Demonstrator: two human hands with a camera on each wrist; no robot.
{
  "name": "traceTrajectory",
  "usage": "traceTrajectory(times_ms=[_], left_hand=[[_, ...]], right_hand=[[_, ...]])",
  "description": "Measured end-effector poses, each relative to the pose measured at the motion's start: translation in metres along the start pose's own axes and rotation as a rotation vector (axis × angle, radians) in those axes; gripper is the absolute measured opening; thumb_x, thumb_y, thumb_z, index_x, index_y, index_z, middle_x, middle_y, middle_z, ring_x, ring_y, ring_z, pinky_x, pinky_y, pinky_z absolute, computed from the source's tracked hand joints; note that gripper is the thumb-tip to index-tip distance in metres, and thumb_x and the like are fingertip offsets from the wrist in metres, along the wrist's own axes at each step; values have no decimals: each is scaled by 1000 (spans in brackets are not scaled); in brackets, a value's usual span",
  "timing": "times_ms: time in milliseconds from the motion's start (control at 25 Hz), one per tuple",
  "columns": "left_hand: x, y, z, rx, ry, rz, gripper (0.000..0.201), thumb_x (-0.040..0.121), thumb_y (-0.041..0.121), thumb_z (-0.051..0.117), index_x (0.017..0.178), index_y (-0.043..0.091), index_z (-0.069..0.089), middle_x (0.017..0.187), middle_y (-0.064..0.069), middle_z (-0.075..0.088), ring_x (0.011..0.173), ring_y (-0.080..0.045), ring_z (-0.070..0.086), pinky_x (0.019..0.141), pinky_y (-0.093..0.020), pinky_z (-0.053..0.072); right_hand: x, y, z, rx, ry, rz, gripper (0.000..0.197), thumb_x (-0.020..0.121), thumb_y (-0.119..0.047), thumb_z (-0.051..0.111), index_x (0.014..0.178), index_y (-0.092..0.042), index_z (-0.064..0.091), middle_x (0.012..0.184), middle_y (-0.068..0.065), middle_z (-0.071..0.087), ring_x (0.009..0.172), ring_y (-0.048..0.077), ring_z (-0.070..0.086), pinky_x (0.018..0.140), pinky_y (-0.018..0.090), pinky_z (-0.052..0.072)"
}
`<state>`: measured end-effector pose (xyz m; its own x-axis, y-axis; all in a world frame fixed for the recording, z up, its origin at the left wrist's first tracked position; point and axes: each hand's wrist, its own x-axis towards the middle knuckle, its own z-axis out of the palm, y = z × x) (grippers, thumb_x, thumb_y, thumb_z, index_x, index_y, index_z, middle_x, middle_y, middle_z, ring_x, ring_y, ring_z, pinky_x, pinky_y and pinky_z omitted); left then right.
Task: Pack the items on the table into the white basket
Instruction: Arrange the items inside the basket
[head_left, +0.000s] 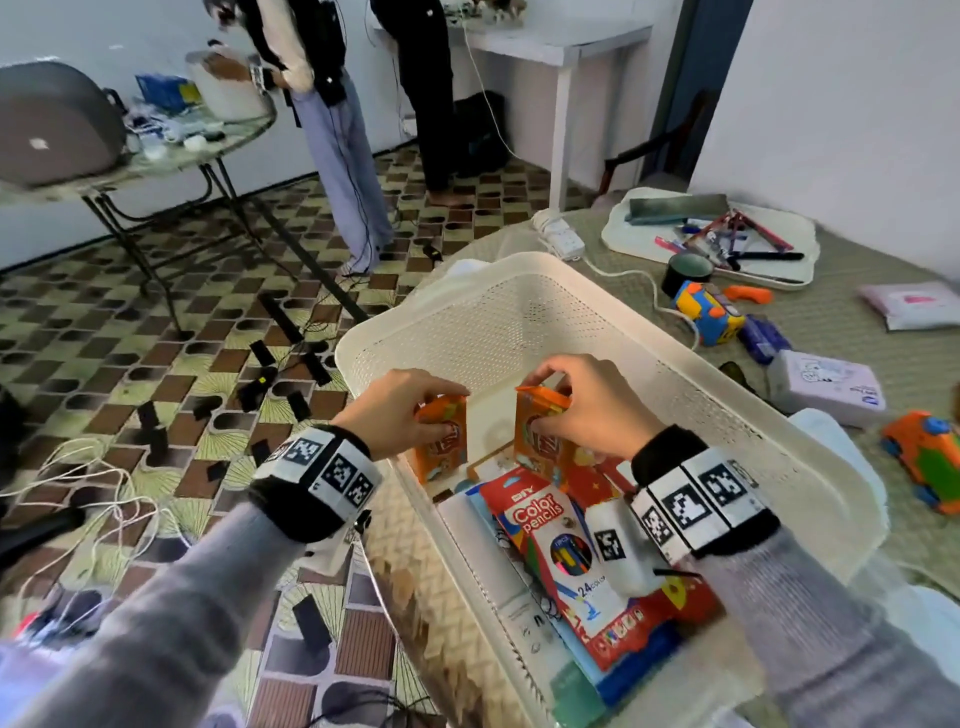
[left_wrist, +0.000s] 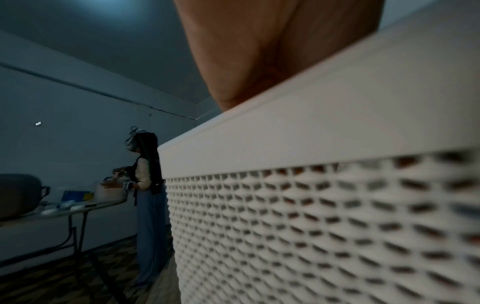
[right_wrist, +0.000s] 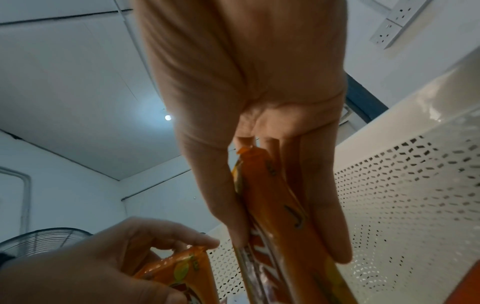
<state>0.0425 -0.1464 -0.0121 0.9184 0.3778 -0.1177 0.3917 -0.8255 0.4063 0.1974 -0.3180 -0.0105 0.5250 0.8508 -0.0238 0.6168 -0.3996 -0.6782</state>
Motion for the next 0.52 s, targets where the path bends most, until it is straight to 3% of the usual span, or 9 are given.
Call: traceTrajectory(times_ms=[120, 200, 400, 520], left_hand=[[23, -13, -8, 149, -188, 35, 39, 80, 23, 72, 118, 26, 63, 111, 1, 65, 91, -12, 56, 86, -27, 49], [37, -21, -6, 179, -289, 76, 38, 80, 20, 72, 117, 23, 61, 111, -2, 64, 95, -16, 58, 86, -31, 51], [58, -39, 6, 204, -383, 168, 42, 81, 13, 71, 120, 18, 55, 114, -5, 57, 106, -20, 52, 88, -29, 44], [59, -47, 14, 233, -450, 184, 49, 80, 10, 72, 123, 21, 53, 114, -4, 50, 100, -15, 46, 86, -24, 38]], right_hand=[[21, -4, 11, -6, 12, 66, 35, 70, -13, 80, 101, -21, 66, 78, -9, 58, 79, 17, 61, 73, 31, 53], [30, -4, 20, -1, 37, 111, 34, 70, -13, 79, 100, -22, 65, 81, -6, 60, 81, 18, 62, 73, 30, 52], [28, -2, 46, 17, 129, 116, 33, 69, -12, 78, 97, -24, 65, 80, -4, 68, 73, 13, 64, 72, 35, 55], [26, 1, 49, 22, 156, 114, 33, 70, -13, 78, 98, -25, 65, 80, -5, 68, 75, 12, 65, 73, 38, 56]])
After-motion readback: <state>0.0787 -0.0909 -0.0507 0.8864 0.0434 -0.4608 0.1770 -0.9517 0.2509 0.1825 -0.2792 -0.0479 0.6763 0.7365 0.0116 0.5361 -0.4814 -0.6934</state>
